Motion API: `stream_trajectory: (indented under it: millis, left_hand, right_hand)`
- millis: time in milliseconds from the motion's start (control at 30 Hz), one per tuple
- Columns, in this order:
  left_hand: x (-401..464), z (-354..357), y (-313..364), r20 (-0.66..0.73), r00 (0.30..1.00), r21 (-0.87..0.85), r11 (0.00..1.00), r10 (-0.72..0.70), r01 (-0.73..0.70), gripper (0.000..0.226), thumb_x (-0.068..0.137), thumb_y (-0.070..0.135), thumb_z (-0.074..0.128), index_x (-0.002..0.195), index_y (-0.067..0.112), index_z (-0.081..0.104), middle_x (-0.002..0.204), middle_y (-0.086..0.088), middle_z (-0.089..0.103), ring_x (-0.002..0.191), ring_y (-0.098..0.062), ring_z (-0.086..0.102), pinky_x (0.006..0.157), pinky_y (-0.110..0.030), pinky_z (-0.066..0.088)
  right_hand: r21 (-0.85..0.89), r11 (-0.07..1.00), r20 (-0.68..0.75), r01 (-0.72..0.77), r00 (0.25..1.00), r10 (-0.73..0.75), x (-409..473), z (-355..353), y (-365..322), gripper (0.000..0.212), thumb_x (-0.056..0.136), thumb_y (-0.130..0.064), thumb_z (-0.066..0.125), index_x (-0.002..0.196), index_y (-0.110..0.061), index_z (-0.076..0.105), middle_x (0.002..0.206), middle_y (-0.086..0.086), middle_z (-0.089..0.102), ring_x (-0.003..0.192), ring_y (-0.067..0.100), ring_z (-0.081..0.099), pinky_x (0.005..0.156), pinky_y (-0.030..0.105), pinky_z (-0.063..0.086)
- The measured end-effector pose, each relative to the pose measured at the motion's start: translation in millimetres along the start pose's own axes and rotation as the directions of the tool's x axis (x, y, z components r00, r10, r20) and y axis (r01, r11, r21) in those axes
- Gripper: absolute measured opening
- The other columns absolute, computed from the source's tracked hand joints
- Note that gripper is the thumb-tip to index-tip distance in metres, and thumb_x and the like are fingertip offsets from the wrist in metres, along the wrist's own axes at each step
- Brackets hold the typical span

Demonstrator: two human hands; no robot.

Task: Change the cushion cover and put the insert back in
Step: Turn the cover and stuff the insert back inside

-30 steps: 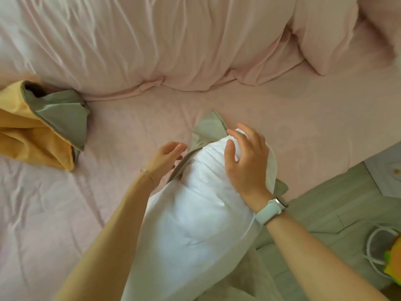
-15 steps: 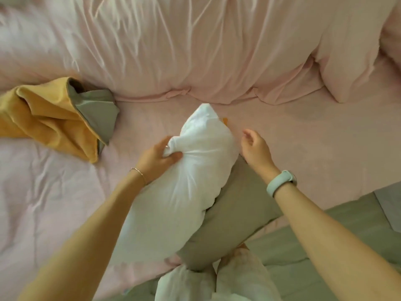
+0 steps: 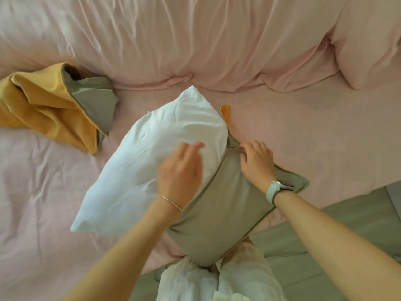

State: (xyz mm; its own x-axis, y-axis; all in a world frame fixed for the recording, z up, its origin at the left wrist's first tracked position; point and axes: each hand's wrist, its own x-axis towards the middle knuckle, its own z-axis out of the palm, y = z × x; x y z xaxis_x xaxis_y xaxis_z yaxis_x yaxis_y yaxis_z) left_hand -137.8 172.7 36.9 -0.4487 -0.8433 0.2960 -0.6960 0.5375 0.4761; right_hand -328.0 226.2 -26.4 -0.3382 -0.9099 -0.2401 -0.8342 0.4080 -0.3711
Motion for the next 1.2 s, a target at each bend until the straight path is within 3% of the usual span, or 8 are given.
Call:
stream_trajectory:
  millis: [233, 367, 500, 667, 833, 1067, 1133, 1200]
  left_hand:
    - [-43, 49, -26, 0.337, 0.917, 0.137, 0.975, -0.214, 0.177, 0.024, 0.08, 0.031, 0.045, 0.084, 0.011, 0.058, 0.091, -0.006, 0.064, 0.082, -0.031, 0.06, 0.07, -0.035, 0.044]
    - [-34, 60, -39, 0.427, 0.897, 0.157, 0.986, -0.118, 0.055, 0.038, 0.083, 0.045, 0.046, 0.085, 0.011, 0.063, 0.096, -0.004, 0.066, 0.097, -0.028, 0.056, 0.084, -0.035, 0.041]
    - [-35, 66, -19, 0.494, 0.858, 0.182, 0.982, -0.138, 0.053, 0.03, 0.086, 0.029, 0.04, 0.066, 0.013, 0.055, 0.061, -0.002, 0.063, 0.063, -0.026, 0.061, 0.061, -0.03, 0.041]
    - [-47, 73, 6, 0.554, 0.769, -0.13, 0.88, -0.318, 0.457, 0.031, 0.095, 0.031, 0.036, 0.097, 0.005, 0.053, 0.081, -0.018, 0.066, 0.076, -0.038, 0.06, 0.061, -0.038, 0.04]
    - [-37, 59, 14, 0.577, 0.772, -0.313, 0.801, -0.266, 0.51, 0.023, 0.093, 0.026, 0.046, 0.089, 0.005, 0.055, 0.069, -0.002, 0.054, 0.07, -0.034, 0.056, 0.06, -0.036, 0.035]
    - [-19, 8, -26, -0.028, 0.987, -0.046, 0.986, -0.16, 0.159, 0.02, 0.088, 0.021, 0.052, 0.092, 0.013, 0.07, 0.091, -0.004, 0.07, 0.087, -0.02, 0.059, 0.077, -0.033, 0.046]
    - [-21, -14, -58, -0.244, 0.902, 0.049, 0.924, -0.356, 0.378, 0.032, 0.087, 0.03, 0.056, 0.111, 0.011, 0.063, 0.116, -0.006, 0.063, 0.11, -0.023, 0.052, 0.095, -0.039, 0.038]
    - [-33, -31, -86, -0.283, 0.645, -0.02, 0.677, -0.71, 0.736, 0.064, 0.08, 0.046, 0.057, 0.134, 0.015, 0.045, 0.14, -0.01, 0.042, 0.13, -0.028, 0.035, 0.106, -0.043, 0.025]
  right_hand:
    - [-0.042, 0.903, 0.097, 0.427, 0.902, -0.422, 15, 10, -10, 0.034, 0.081, -0.016, 0.043, 0.105, -0.018, 0.067, 0.106, 0.001, 0.065, 0.088, 0.023, 0.052, 0.064, 0.032, 0.039]
    - [-0.057, 0.933, 0.297, 0.355, 0.899, -0.323, 19, 14, -9, 0.036, 0.093, -0.018, 0.038, 0.126, -0.021, 0.05, 0.127, -0.005, 0.054, 0.111, 0.023, 0.042, 0.085, 0.035, 0.03]
    - [0.082, 0.959, 0.204, 0.273, 0.937, -0.284, 5, 10, -1, 0.039, 0.083, -0.029, 0.036, 0.111, -0.015, 0.059, 0.11, -0.001, 0.061, 0.098, 0.024, 0.046, 0.082, 0.04, 0.038]
    - [0.125, 0.962, 0.173, 0.244, 0.949, -0.263, -10, 8, 19, 0.042, 0.081, -0.03, 0.041, 0.117, -0.011, 0.055, 0.113, 0.003, 0.06, 0.103, 0.025, 0.044, 0.083, 0.04, 0.037]
    - [0.056, 0.873, -0.003, 0.485, 0.874, -0.486, -20, 1, 25, 0.038, 0.08, -0.021, 0.046, 0.118, -0.015, 0.045, 0.12, 0.002, 0.051, 0.108, 0.022, 0.045, 0.082, 0.034, 0.035]
    - [0.071, 0.857, -0.119, 0.511, 0.857, -0.502, 3, 5, -30, 0.038, 0.084, -0.017, 0.042, 0.119, -0.007, 0.056, 0.115, 0.009, 0.059, 0.11, 0.021, 0.045, 0.085, 0.033, 0.035]
    - [0.08, 0.866, -0.171, 0.494, 0.863, -0.476, 16, 3, -48, 0.037, 0.084, -0.017, 0.044, 0.116, -0.006, 0.059, 0.112, 0.012, 0.06, 0.107, 0.021, 0.045, 0.082, 0.032, 0.033]
    - [0.068, 0.837, -0.201, 0.544, 0.829, -0.522, 26, 1, -70, 0.036, 0.084, -0.017, 0.044, 0.114, -0.006, 0.061, 0.112, 0.013, 0.06, 0.108, 0.022, 0.047, 0.086, 0.036, 0.035]
